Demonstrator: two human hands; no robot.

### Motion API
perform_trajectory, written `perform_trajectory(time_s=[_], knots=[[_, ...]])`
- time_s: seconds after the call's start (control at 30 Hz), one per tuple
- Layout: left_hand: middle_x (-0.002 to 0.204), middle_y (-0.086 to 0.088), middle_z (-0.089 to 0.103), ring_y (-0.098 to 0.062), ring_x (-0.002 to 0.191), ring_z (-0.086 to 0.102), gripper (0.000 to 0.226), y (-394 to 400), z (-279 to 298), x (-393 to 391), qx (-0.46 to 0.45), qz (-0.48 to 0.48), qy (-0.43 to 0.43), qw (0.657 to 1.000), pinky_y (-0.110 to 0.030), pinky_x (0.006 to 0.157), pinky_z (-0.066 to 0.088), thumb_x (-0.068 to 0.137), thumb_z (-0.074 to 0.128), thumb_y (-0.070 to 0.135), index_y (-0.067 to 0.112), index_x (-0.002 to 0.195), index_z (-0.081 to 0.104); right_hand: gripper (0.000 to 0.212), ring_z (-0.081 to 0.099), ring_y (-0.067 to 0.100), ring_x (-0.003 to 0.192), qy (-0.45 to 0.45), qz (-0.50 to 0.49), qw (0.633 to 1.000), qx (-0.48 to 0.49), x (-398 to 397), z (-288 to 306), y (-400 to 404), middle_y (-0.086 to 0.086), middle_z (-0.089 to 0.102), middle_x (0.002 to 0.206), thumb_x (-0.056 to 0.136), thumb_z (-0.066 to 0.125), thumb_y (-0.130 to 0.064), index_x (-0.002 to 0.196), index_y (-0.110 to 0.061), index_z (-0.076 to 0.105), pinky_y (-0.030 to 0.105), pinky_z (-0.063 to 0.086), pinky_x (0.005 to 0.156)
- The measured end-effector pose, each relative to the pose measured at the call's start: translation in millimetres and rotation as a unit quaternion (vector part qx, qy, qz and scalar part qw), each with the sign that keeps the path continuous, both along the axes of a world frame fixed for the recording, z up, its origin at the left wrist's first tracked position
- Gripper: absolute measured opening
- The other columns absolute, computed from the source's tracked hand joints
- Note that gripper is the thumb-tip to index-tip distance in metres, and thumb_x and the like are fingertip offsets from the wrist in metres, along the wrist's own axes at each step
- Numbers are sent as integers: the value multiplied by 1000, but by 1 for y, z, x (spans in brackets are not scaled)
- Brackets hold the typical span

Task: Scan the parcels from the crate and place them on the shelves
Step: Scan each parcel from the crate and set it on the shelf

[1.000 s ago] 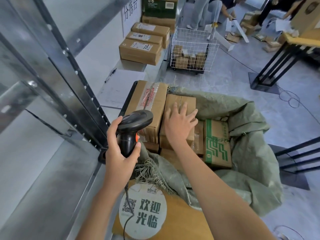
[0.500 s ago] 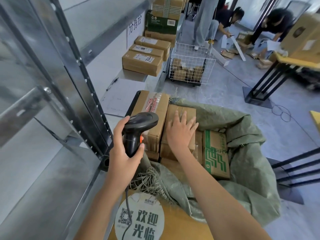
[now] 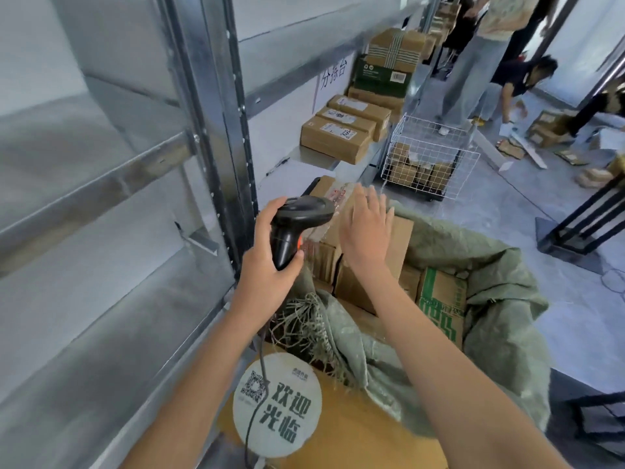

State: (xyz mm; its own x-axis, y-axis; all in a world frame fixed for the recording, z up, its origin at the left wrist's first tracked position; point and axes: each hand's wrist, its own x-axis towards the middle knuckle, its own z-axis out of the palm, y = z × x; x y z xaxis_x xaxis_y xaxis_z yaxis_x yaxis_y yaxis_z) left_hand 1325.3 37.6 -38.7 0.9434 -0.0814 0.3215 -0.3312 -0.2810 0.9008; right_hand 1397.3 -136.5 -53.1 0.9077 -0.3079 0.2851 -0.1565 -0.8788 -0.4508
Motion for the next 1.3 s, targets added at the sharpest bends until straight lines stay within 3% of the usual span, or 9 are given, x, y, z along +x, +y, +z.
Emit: perform_trajectory(time_s=[0.07, 0.2, 0.37, 0.47, 0.77, 0.87, 0.97, 1.13, 1.3], knots=[[121, 20, 62, -13, 91, 72, 91, 11, 1, -26, -4, 49, -9, 999, -33, 78, 62, 92, 71, -2, 65, 137, 29, 48, 16, 28, 153, -27, 60, 998, -6, -11, 10, 16, 9, 31, 162, 107, 33, -23, 154, -12, 34, 46, 4, 124], [123, 0, 64, -11, 77, 72, 84, 33, 1, -90, -17, 158, -7, 987, -26, 67, 59, 93, 71, 2, 57, 141, 29, 51, 16, 30, 154, -41, 175, 984, -5, -47, 23, 58, 10, 27, 164, 108, 32, -26, 156, -13, 30, 46, 6, 126], [112, 5, 65, -8, 75, 68, 81, 66, 6, -185, -29, 279, -14, 960, -26, 63, 58, 96, 69, 8, 64, 137, 29, 51, 19, 27, 153, -29, 321, 946, 22, -110, 27, 125, 9, 28, 163, 108, 35, -28, 156, -14, 32, 45, 10, 124], [117, -1, 64, -9, 79, 66, 79, 89, 12, -239, -33, 338, -21, 940, -28, 66, 56, 96, 67, 5, 58, 140, 30, 51, 21, 26, 152, -13, 404, 915, 19, -154, 26, 169, 10, 28, 163, 108, 35, -27, 156, -13, 31, 45, 10, 125], [99, 12, 66, -18, 72, 65, 78, 144, 33, -377, -11, 481, -58, 875, -37, 61, 60, 97, 66, 6, 62, 139, 33, 49, 19, 20, 153, 5, 588, 804, 85, -279, 33, 279, 6, 26, 164, 109, 36, -26, 156, -14, 32, 35, 6, 125], [104, 10, 67, -20, 76, 67, 80, 161, 39, -421, 1, 516, -59, 855, -41, 64, 61, 97, 66, 5, 63, 139, 32, 47, 22, 19, 152, -1, 625, 771, 119, -322, 38, 307, 6, 30, 163, 108, 38, -24, 154, -14, 36, 33, 7, 125], [108, 9, 68, -16, 84, 70, 84, 180, 44, -461, 0, 541, -68, 838, -29, 66, 60, 96, 65, 0, 64, 138, 32, 46, 25, 19, 151, -14, 642, 754, 141, -363, 49, 334, 6, 33, 161, 108, 39, -23, 153, -13, 38, 33, 10, 126], [107, 8, 68, -16, 79, 68, 86, 213, 60, -516, 12, 567, -91, 819, -27, 62, 58, 95, 64, -2, 65, 138, 31, 46, 36, 21, 145, -75, 650, 734, 181, -415, 87, 384, 7, 43, 156, 106, 44, -21, 150, -11, 43, 42, 31, 119], [123, 6, 65, -9, 98, 70, 85, 249, 76, -548, 23, 573, -113, 811, -18, 68, 55, 94, 66, -3, 57, 143, 30, 49, 39, 24, 142, -151, 675, 698, 188, -441, 134, 434, 8, 46, 153, 105, 45, -17, 152, -13, 38, 39, 36, 115]])
